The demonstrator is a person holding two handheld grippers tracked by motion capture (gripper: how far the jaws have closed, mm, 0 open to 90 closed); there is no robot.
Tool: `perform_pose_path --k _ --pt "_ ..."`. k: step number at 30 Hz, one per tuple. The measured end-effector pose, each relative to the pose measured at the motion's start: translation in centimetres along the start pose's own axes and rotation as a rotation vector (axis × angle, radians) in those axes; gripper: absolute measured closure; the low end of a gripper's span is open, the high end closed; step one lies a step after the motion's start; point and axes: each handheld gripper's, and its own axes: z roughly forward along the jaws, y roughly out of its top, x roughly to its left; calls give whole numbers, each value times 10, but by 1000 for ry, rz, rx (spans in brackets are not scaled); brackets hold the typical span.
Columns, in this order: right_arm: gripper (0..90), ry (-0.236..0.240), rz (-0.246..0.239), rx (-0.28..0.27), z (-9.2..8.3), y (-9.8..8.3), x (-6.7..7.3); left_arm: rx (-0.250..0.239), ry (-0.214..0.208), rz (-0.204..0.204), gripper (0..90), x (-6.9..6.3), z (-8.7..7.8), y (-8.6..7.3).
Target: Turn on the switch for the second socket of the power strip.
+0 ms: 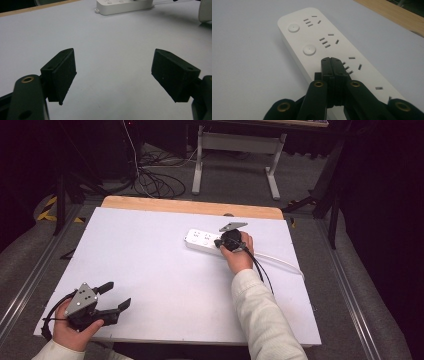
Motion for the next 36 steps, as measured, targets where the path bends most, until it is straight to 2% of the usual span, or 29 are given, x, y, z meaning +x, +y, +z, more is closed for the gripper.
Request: perform_pose_path --k 6,15,28,36 --pt "900 -23 -17 6 1 0 4 -1 3 9 203 0 -1 0" --pt "900 -34 5 2 2 0 4 -6 3 3 202 0 -1 0" --pt "900 -14 64 -17 3 -4 1 -1 -1 5 202 1 -1 0" --pt "900 -22 65 -16 3 -4 2 -1 1 10 202 1 -1 1"
